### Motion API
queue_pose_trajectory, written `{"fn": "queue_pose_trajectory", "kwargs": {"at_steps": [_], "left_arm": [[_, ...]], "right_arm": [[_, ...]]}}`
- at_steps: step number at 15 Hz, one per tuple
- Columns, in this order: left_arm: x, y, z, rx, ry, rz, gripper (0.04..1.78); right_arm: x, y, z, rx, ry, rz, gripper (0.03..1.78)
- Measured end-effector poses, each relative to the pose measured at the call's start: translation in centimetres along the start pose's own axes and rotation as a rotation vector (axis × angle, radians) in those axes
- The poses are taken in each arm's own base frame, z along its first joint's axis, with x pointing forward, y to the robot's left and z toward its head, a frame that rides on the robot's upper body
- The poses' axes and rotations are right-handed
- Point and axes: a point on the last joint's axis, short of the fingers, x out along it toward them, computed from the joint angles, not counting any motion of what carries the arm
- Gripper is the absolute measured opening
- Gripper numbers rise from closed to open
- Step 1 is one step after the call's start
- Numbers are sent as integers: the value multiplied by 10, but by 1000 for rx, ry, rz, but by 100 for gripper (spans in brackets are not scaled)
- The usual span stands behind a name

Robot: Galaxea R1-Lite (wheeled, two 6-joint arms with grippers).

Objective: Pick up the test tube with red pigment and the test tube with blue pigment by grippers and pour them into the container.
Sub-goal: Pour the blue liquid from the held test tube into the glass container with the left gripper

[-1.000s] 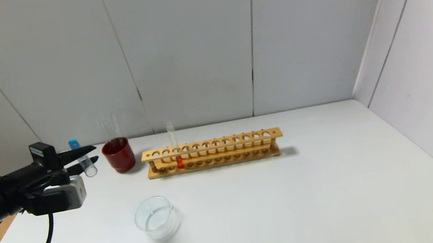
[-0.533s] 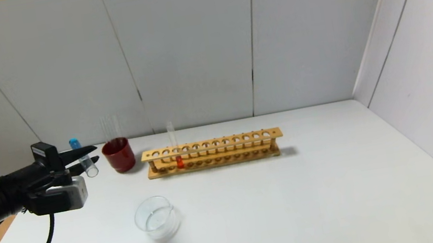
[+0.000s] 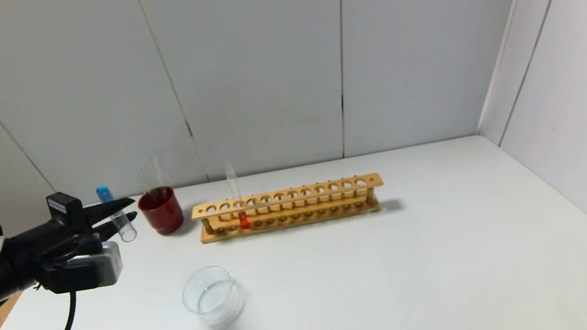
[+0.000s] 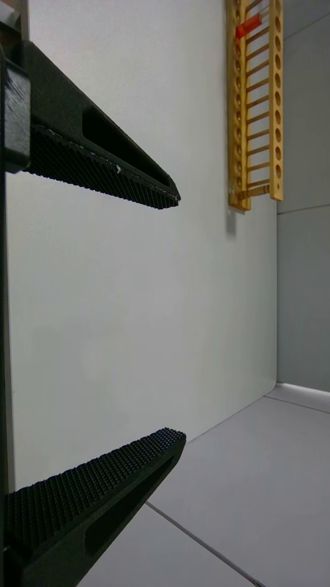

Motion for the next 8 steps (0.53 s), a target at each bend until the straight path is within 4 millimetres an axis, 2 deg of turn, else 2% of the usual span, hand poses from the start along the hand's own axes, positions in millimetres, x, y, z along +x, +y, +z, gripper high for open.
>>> {"fn": "queue_pose_trajectory", "kwargs": {"at_steps": [8], "left_arm": [[13,0,3,66,-38,-6,34]], "right_arm": [[0,0,0,0,0,0,175]]}}
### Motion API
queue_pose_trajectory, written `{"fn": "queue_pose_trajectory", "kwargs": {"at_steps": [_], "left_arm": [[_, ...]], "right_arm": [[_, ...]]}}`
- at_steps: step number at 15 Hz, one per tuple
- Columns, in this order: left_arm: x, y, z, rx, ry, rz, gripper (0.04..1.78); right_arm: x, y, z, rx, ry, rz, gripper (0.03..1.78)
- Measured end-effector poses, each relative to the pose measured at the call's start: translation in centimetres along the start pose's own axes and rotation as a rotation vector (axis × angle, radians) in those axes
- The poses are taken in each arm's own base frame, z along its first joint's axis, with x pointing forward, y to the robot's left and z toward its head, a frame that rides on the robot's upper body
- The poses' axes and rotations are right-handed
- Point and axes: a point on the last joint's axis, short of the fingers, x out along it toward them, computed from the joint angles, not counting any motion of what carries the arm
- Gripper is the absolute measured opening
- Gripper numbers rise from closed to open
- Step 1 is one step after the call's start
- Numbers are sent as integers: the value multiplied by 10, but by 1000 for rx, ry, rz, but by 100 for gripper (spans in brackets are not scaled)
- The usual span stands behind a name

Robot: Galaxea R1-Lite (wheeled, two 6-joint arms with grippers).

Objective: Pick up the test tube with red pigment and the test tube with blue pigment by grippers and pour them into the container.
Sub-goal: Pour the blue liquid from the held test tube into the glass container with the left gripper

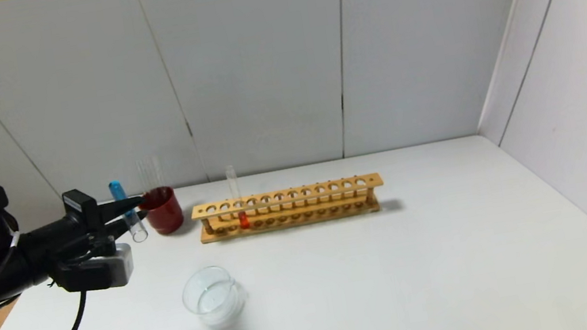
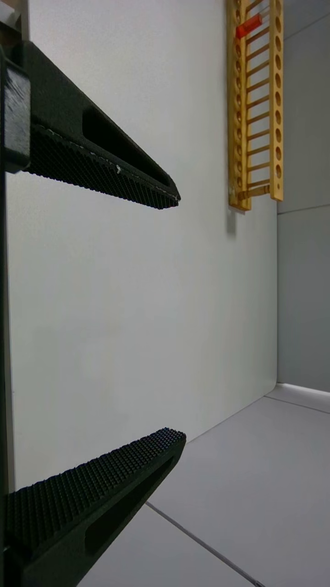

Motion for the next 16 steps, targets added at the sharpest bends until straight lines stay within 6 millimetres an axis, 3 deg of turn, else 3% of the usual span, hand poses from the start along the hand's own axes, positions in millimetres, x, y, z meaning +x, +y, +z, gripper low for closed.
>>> {"fn": "queue_pose_trajectory", "kwargs": {"at_steps": [16], "left_arm": [[26,-5,-16,127,-64,12,34]], "right_arm": [[0,0,0,0,0,0,175]]}}
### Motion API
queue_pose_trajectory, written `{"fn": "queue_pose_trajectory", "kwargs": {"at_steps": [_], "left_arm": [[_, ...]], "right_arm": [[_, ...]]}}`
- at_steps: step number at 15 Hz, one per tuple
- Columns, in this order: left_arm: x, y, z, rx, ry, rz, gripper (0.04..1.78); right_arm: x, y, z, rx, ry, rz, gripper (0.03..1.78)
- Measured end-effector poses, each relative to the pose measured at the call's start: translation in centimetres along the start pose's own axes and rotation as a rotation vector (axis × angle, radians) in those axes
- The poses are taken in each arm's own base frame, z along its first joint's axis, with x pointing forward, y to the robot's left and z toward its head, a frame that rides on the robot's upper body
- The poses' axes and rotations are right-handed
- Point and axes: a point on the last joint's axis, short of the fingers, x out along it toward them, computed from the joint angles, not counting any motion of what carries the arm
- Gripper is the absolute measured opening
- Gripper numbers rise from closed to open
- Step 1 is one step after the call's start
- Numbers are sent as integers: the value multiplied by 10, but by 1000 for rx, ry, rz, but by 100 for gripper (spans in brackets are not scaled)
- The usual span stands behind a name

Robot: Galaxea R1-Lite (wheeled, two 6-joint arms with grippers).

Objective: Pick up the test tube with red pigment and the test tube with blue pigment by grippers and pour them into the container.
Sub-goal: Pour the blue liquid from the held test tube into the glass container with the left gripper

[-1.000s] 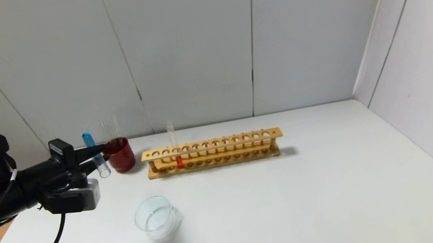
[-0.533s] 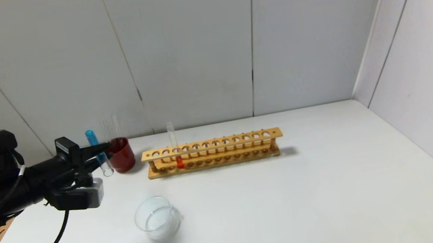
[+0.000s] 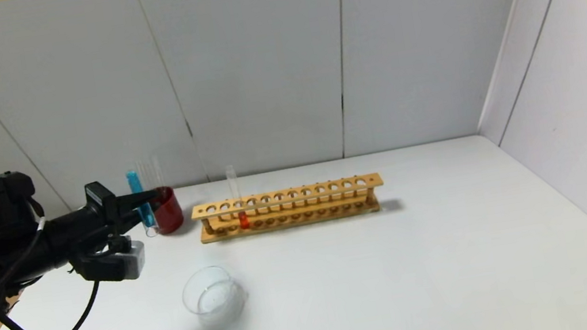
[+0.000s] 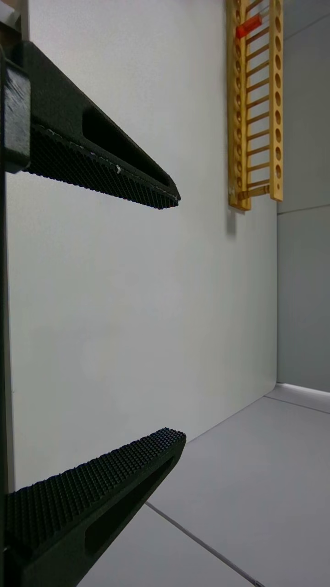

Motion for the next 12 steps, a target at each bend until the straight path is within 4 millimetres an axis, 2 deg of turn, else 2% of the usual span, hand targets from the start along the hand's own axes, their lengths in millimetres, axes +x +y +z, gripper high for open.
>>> {"fn": "queue_pose_trajectory", "kwargs": {"at_steps": [8,12], "left_arm": [[5,-5,-2,47,-18,-5,34],[15,-12,2,38,-35,-23,34]], "right_arm": [[0,0,0,0,0,0,175],[0,0,0,0,0,0,175]]}}
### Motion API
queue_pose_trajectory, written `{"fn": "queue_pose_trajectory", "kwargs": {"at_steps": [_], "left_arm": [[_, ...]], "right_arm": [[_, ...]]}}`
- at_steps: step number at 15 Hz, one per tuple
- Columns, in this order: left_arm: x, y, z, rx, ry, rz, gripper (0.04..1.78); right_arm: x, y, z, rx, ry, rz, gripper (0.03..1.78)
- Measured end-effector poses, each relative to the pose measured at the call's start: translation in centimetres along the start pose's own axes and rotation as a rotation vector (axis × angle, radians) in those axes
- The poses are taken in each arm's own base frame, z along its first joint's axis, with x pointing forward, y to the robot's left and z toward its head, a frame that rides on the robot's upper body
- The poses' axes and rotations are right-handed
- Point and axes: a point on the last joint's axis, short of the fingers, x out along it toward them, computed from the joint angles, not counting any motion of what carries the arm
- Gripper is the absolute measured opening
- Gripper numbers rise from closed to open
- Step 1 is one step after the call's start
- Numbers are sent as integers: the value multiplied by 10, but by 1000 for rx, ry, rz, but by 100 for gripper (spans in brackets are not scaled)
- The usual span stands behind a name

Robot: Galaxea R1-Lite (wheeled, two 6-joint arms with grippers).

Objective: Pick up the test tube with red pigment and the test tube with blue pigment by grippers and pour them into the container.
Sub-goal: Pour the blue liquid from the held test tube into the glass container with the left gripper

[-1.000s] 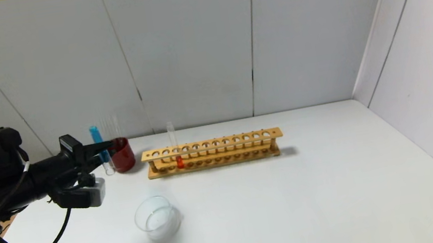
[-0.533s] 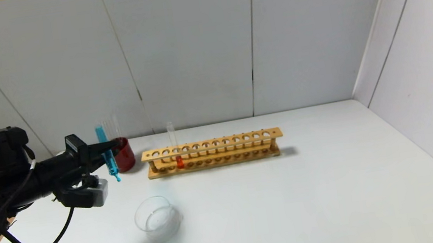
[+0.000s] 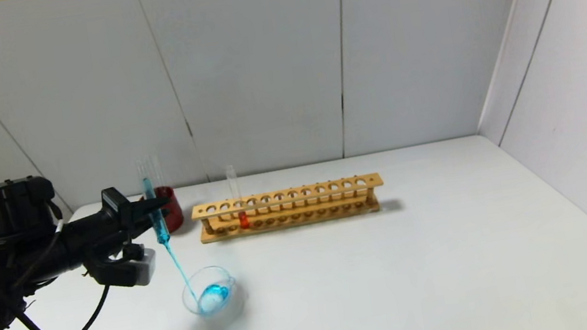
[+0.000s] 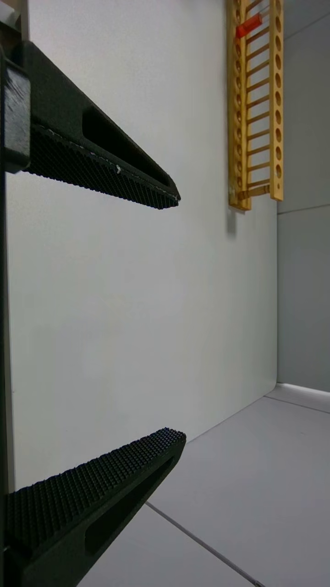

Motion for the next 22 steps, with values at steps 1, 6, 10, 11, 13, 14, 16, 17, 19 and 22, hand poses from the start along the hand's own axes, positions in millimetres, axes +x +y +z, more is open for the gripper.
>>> {"fn": "queue_pose_trajectory", "kwargs": {"at_steps": [1,6,10,11,13,14,16,17,19,22], "left_arm": [[3,-2,0,1,2,-2,34],[18,-8,-10,32,19,41,34],[22,-10,-12,32,14,39,34],[22,-10,-12,33,11,39,34],[22,-10,-12,34,10,39,34],[22,-10,-12,35,12,40,34],[23,-8,-10,40,9,43,34],[23,-6,-10,46,6,48,34],[25,-2,-9,75,3,59,34],[25,1,-10,98,5,67,34]], "right_arm": [[0,0,0,0,0,0,175],[0,0,0,0,0,0,175],[0,0,0,0,0,0,175],[0,0,0,0,0,0,175],[0,0,0,0,0,0,175],[0,0,0,0,0,0,175],[0,0,0,0,0,0,175],[0,0,0,0,0,0,175],[0,0,0,0,0,0,175],[0,0,0,0,0,0,175]]}}
